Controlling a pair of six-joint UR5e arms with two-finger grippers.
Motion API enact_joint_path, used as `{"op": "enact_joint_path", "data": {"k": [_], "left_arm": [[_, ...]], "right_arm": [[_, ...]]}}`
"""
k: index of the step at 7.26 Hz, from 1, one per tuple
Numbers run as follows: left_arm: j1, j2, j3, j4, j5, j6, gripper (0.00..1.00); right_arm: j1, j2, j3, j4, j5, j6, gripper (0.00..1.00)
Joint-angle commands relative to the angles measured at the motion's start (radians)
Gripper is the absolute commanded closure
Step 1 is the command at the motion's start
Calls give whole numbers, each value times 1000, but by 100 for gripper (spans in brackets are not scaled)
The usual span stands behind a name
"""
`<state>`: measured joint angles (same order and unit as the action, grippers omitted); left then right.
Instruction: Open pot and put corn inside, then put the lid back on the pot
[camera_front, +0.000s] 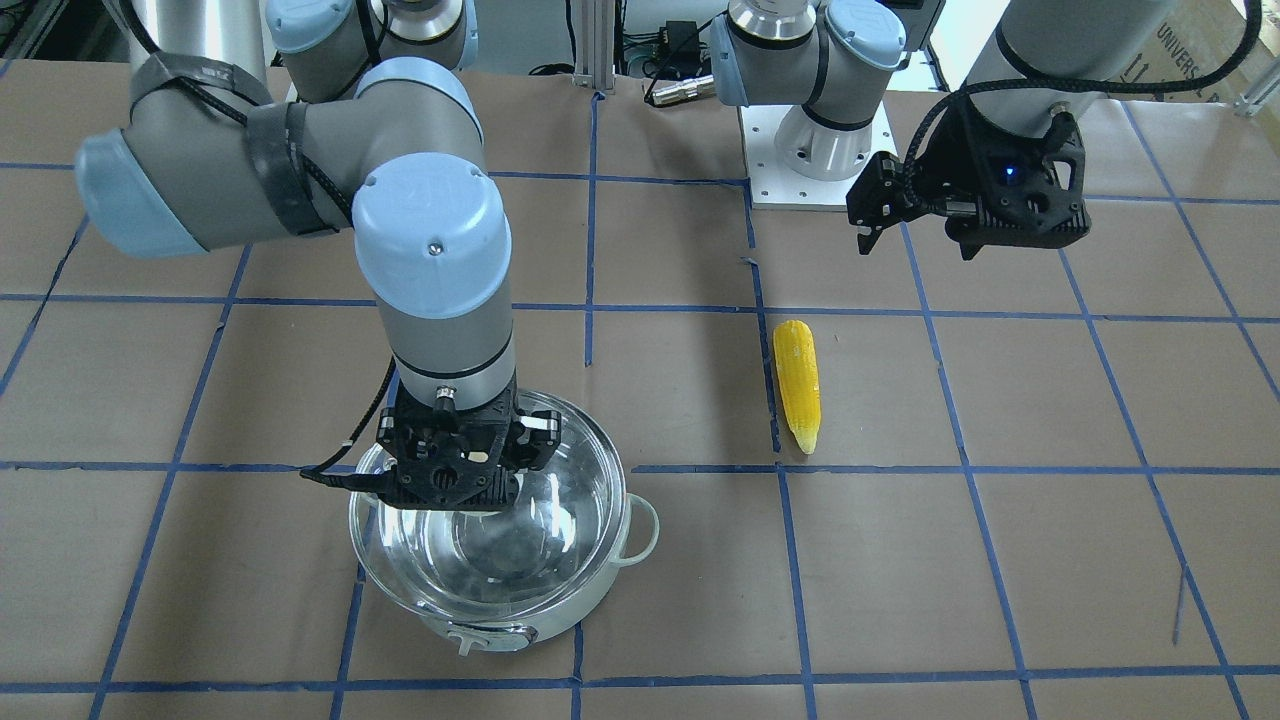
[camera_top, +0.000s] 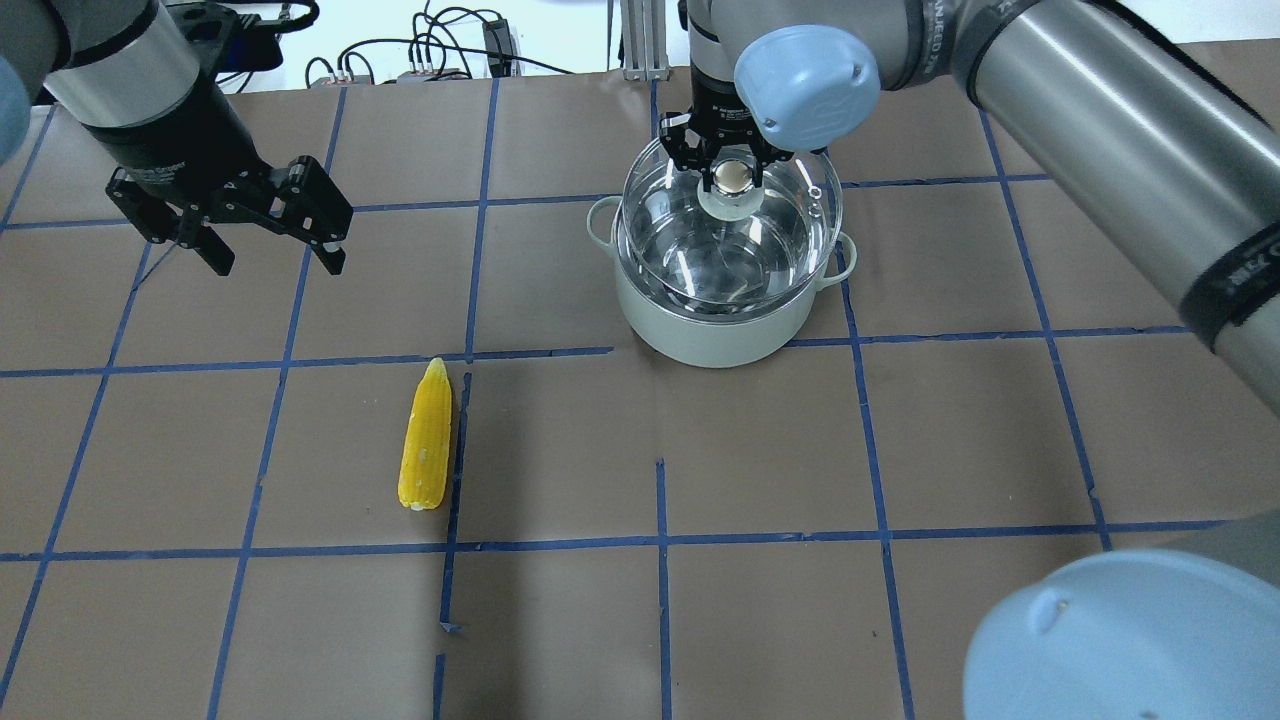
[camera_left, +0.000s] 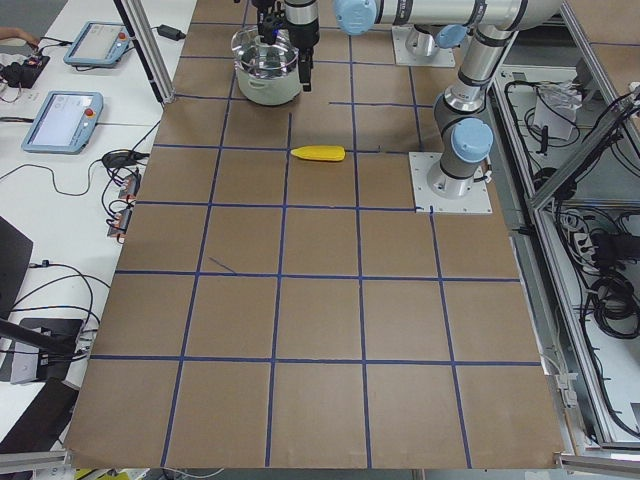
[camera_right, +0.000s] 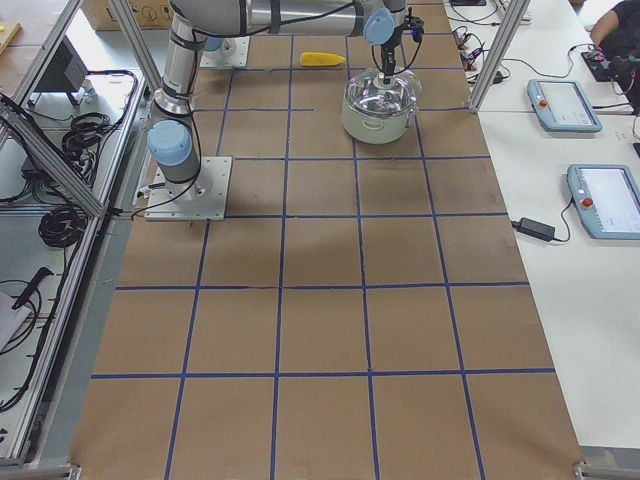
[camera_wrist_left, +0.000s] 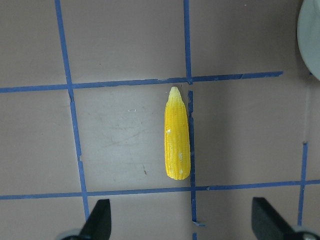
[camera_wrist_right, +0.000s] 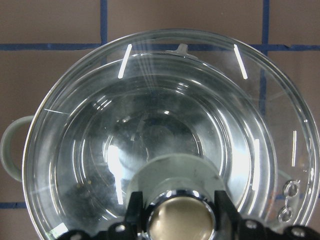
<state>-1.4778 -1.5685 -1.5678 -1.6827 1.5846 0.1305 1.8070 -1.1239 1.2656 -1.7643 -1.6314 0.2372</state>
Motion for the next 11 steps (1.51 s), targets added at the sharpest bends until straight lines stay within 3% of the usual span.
{"op": "enact_joint_path", "data": {"k": [1,2,4,7,8,10,11], "left_arm": [[10,-28,-134,122,-30,14,0],[10,-50,-228,244,-34,18,0],[10,-73,-361,343,-37,12,0],[8,-140,-585,713,-34,21,0],[8,-159,-633,788,-37,0,0],[2,-223,-632,858,-28,-2,1],[-7,-200,-641,859,-25,3,12]], "right_arm": [[-102,-68,-64,188,50,-54,67],[-170,-114,-52,221,53,-111,67],[-289,-175,-48,313,51,-235,68],[-415,-212,-16,373,48,-389,68],[-431,-221,7,373,44,-407,68],[-426,-255,55,373,50,-408,68],[-423,-284,95,364,51,-404,68]]}}
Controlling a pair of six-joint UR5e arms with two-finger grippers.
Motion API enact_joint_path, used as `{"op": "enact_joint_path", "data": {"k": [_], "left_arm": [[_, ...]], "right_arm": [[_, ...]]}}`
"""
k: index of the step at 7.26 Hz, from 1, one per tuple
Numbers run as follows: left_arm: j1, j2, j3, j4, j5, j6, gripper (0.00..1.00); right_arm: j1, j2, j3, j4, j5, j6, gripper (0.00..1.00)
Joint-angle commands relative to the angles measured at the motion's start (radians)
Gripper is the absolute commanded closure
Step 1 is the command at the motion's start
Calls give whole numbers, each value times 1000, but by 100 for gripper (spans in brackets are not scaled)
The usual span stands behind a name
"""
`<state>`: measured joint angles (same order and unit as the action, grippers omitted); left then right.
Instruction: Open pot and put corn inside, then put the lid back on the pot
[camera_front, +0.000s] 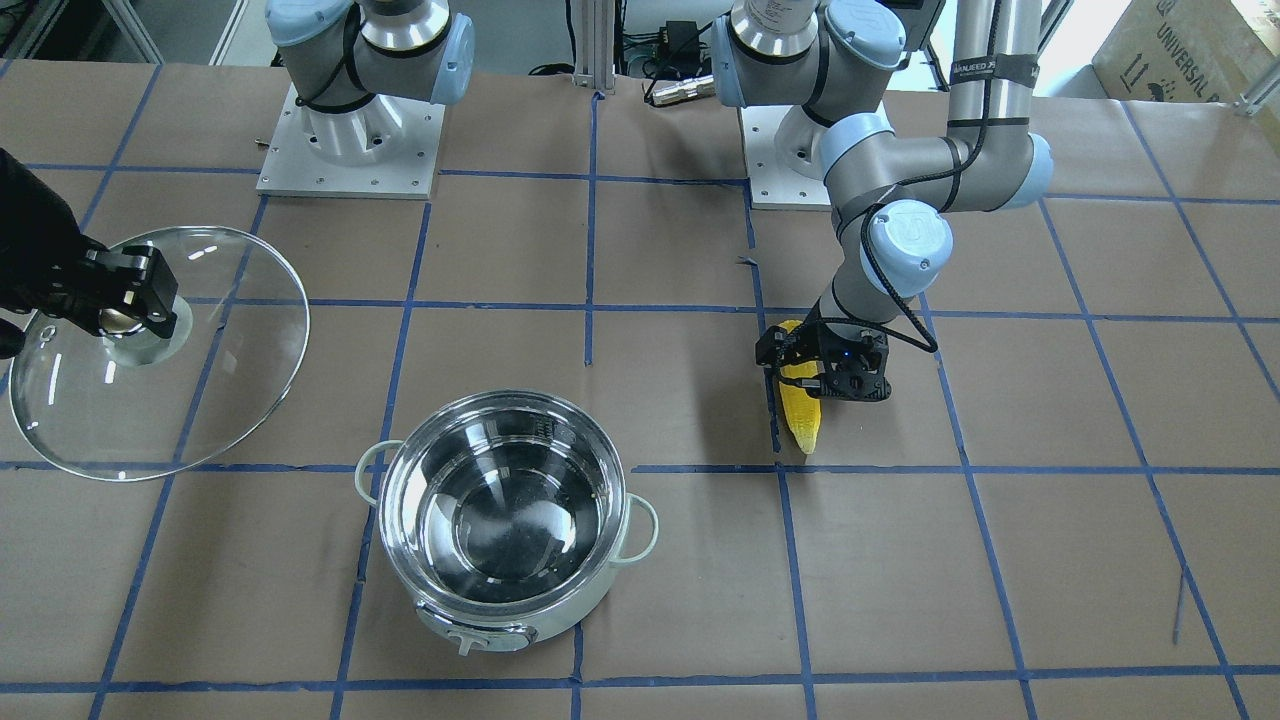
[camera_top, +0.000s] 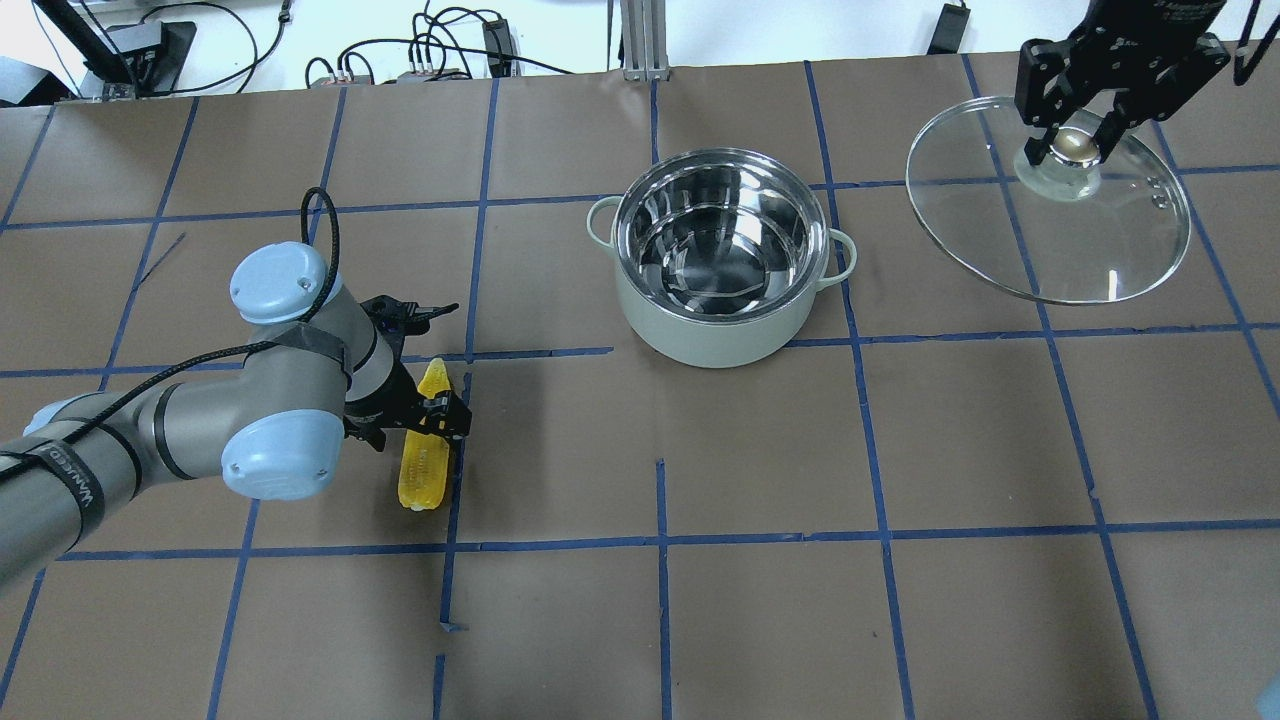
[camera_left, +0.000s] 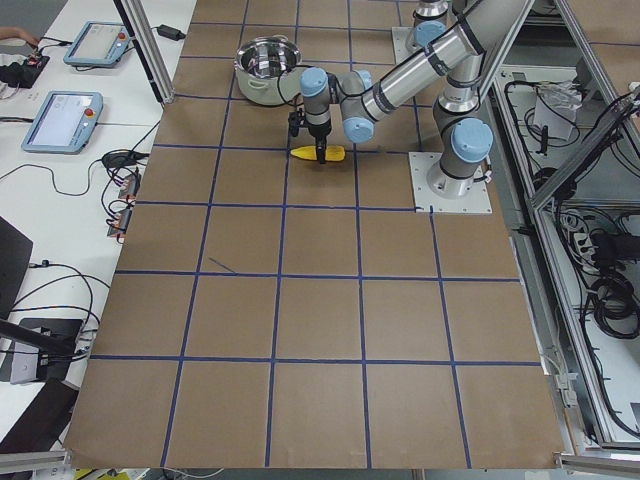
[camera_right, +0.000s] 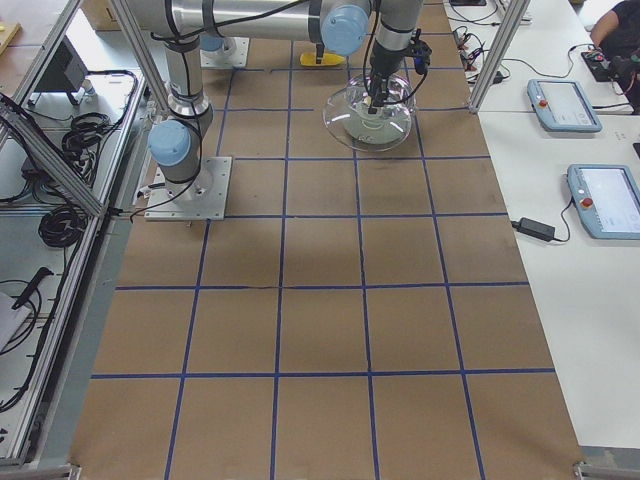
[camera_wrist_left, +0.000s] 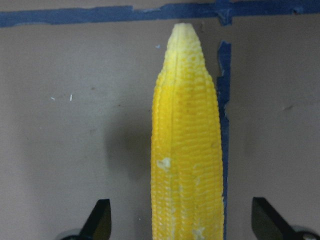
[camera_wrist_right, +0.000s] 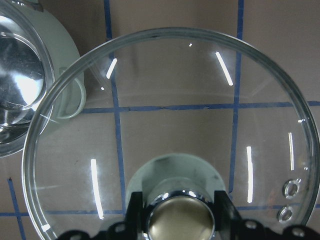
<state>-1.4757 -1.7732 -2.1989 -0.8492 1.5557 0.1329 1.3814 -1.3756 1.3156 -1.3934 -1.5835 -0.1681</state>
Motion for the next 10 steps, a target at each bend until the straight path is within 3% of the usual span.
{"op": "enact_joint_path", "data": {"k": [1,2,3,4,6,7,8,10], "left_arm": [[-8,0,-10,24,4,-1,48],[-9,3,-10,22,6,-1,73],[-9,9,-10,22,7,-1,90],[-9,18,-8,22,6,-1,96],[-21,67,51,-11,-12,-38,97],[-47,93,117,-102,-67,-61,97],[-76,80,227,-194,-74,-111,97],[-213,-48,492,-292,-92,-215,97]], "right_arm": [[2,-52,75,-12,5,1,68],[8,-69,83,-12,7,5,68],[21,-69,85,-10,7,9,68],[49,-71,86,-10,7,13,68],[76,-72,100,-12,8,21,68],[77,-80,138,-19,8,22,68],[77,-120,184,-63,7,22,68],[77,-140,228,-104,5,25,68]]}}
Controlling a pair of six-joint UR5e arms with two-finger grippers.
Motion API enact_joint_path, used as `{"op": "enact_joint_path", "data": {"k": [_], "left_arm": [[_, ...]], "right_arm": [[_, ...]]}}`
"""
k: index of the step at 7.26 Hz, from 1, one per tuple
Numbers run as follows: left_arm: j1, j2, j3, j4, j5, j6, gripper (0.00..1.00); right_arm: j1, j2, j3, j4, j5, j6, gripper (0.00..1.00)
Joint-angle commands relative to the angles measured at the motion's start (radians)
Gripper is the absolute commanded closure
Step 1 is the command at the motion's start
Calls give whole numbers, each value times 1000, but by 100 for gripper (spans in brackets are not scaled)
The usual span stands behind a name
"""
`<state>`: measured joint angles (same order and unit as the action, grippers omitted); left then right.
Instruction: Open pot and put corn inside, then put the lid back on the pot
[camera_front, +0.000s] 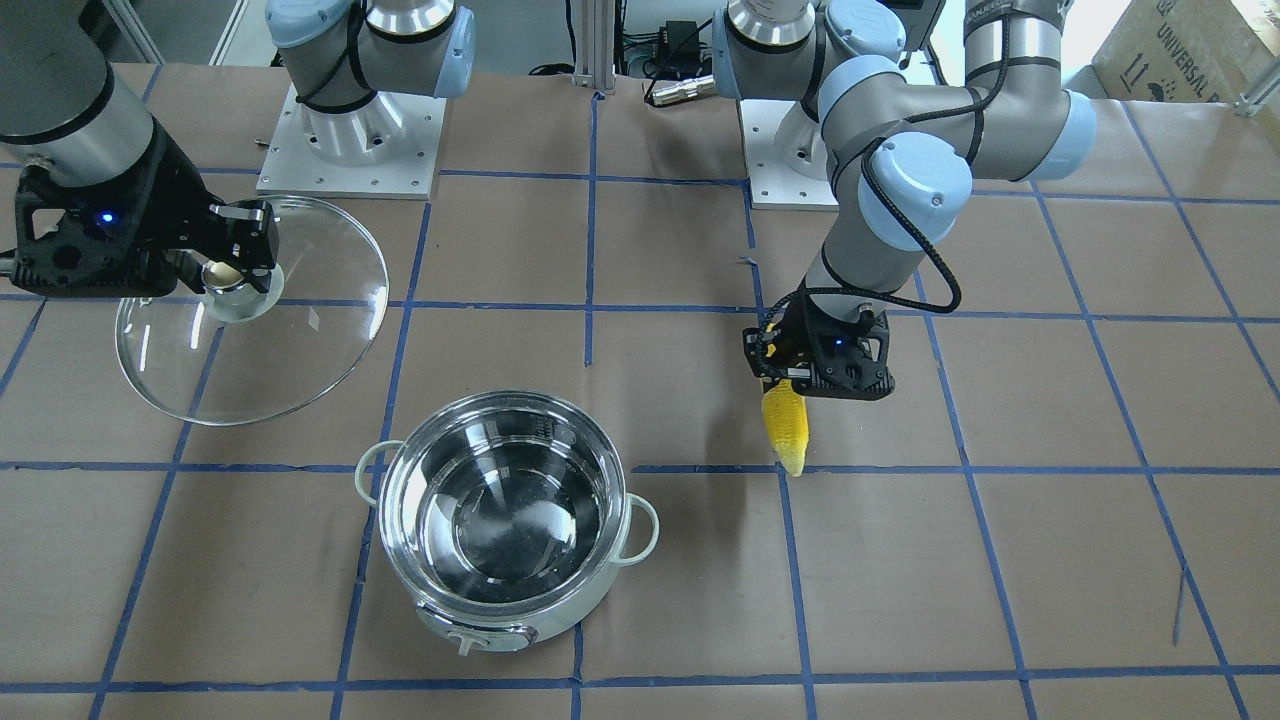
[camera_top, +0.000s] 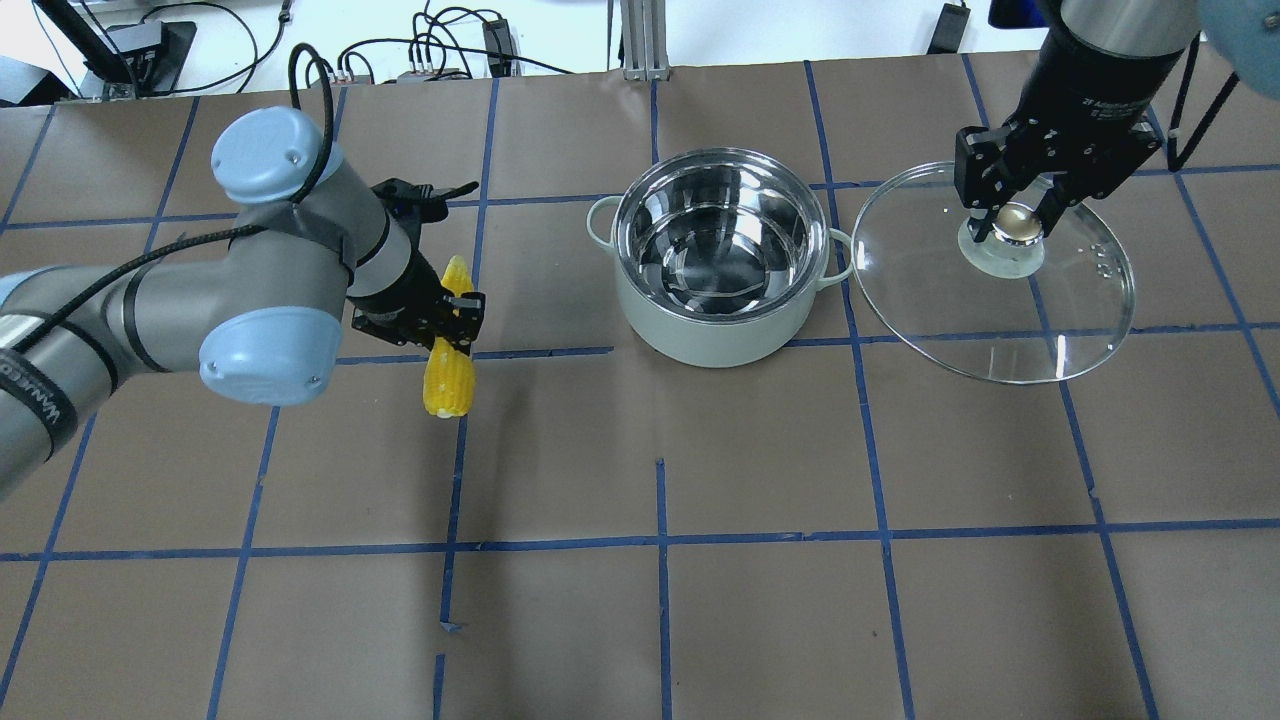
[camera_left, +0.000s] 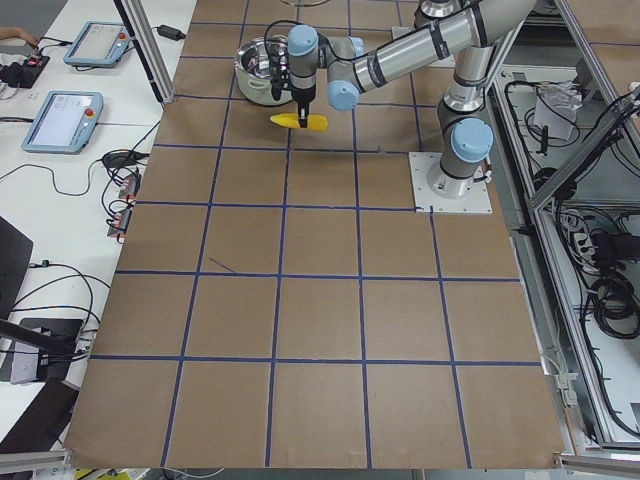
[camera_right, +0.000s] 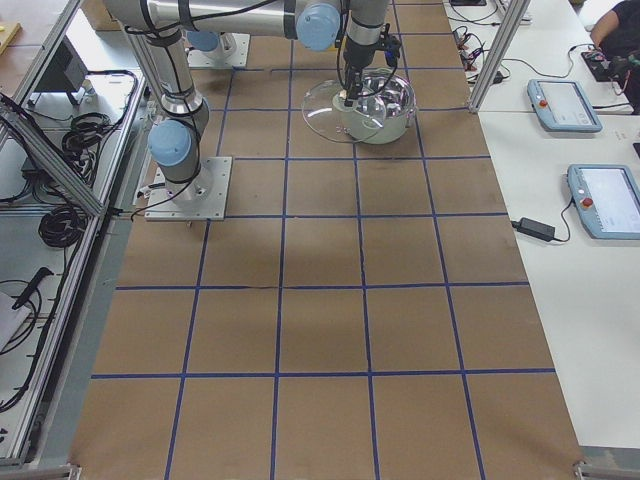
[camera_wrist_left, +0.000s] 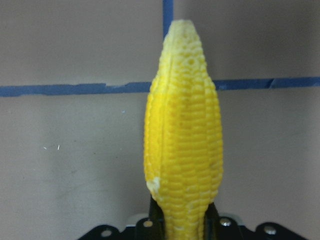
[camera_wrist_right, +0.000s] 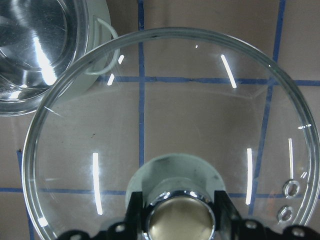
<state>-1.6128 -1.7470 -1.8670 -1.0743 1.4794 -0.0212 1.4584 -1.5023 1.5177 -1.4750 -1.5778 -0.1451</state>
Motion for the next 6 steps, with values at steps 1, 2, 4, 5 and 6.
{"op": "enact_joint_path", "data": {"k": [1,2,4,5,6], "left_arm": [[-138,-162,315,-128,-22,-154,97],[-183,-228,473,-221,-22,-239,97],[-252,-343,664,-311,-37,-332,96],[-287,-371,690,-311,-36,-391,96],[-309,-403,693,-308,-37,-396,96]], "right_arm": [[0,-18,26,-22,-1,5,68],[2,-27,27,-22,1,10,68],[32,-27,26,-31,1,37,68],[63,-24,26,-36,-1,77,68],[66,-22,26,-41,-5,78,68]]}}
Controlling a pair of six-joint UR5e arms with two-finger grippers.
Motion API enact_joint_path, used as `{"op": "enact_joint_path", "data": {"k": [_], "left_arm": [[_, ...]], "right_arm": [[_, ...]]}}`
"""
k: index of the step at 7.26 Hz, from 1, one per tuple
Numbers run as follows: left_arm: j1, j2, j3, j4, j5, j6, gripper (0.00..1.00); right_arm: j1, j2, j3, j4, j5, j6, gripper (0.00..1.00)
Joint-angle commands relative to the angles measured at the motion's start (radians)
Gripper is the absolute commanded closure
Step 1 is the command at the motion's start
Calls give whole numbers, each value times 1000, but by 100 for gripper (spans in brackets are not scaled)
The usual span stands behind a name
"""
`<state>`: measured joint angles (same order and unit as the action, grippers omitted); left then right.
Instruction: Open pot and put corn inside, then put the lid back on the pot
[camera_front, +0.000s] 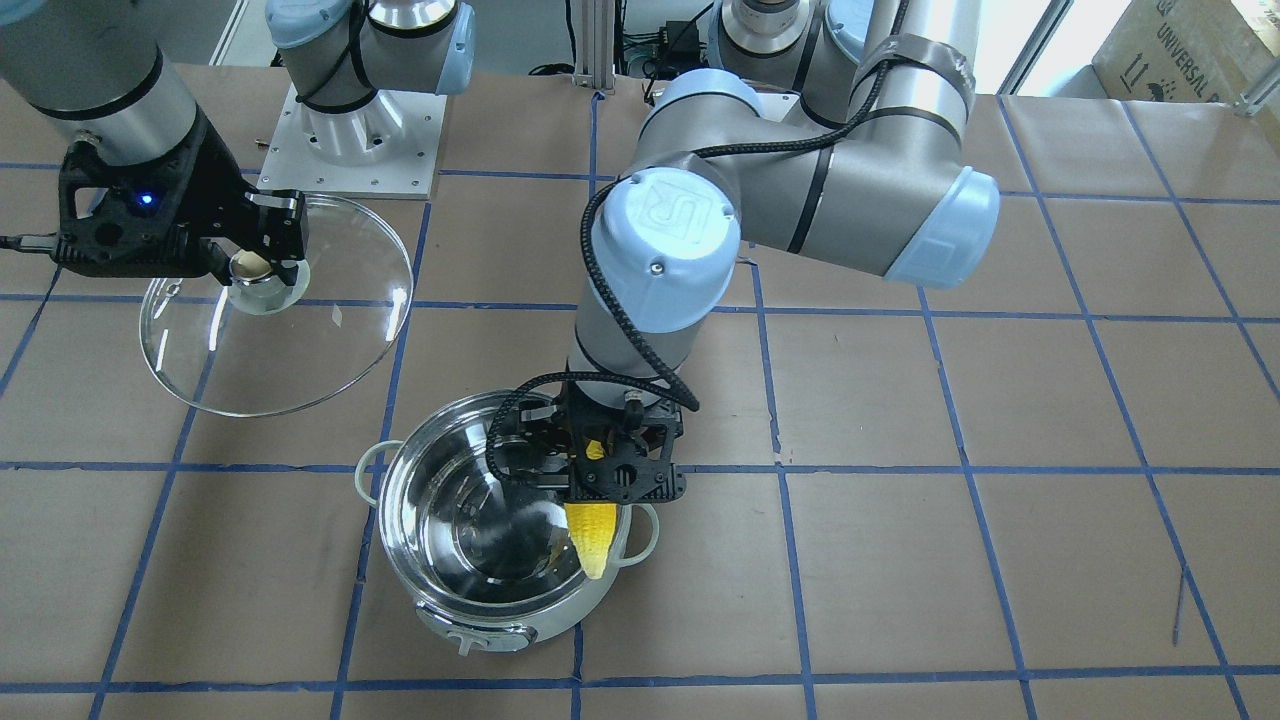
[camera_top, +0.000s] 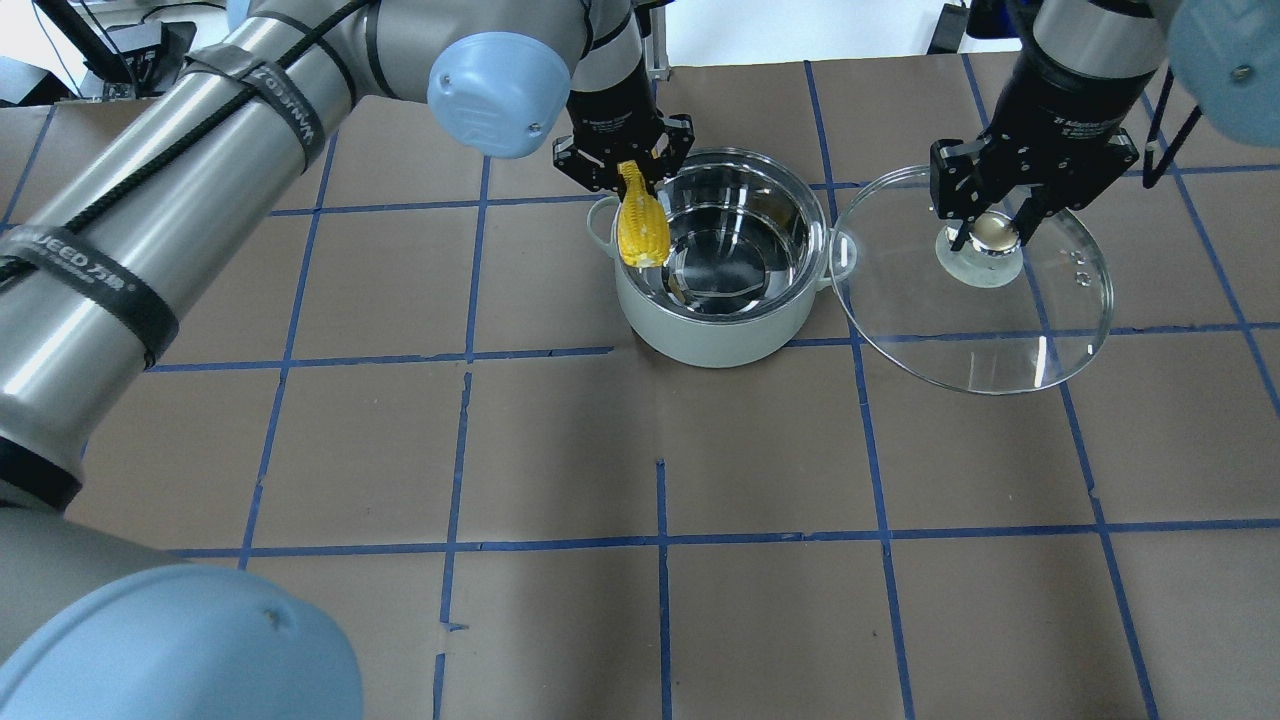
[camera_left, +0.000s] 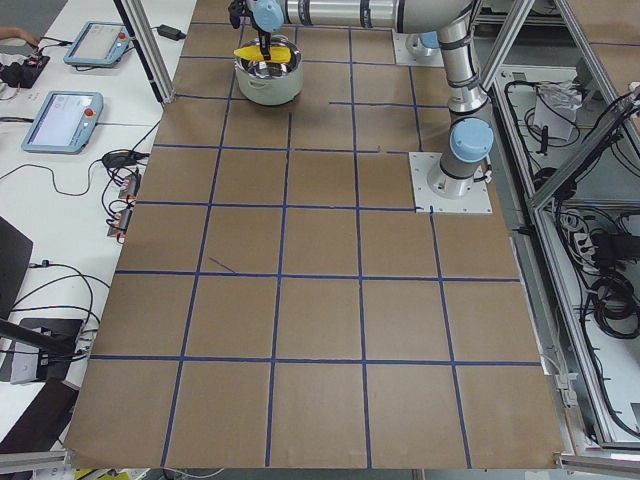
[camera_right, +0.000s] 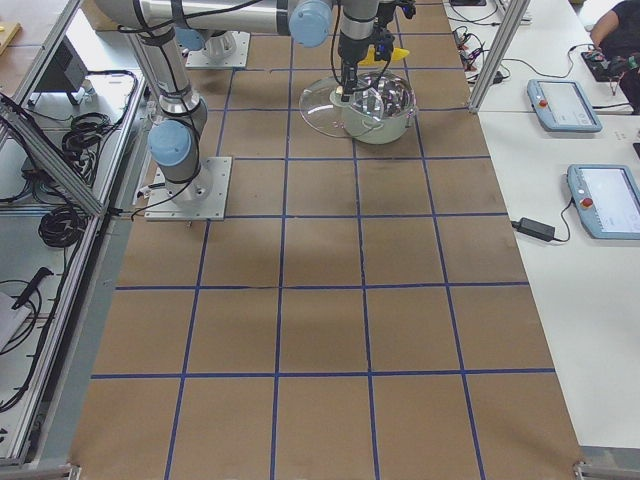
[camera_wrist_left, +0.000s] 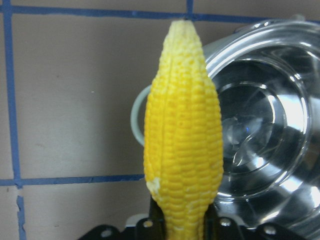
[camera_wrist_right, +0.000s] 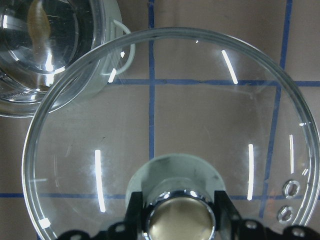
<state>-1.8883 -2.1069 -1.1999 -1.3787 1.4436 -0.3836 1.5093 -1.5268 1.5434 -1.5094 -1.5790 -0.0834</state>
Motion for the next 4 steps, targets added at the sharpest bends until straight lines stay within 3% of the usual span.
{"op": "enact_joint_path", "data": {"k": [1,4], "left_arm": [[-37,-65,34,10,-3,-34,96],[-47,-93,36,39,9,-9,94]], "right_arm": [[15,2,0,-6,-4,14,68],[15,5,1,-8,-7,10,68]]}}
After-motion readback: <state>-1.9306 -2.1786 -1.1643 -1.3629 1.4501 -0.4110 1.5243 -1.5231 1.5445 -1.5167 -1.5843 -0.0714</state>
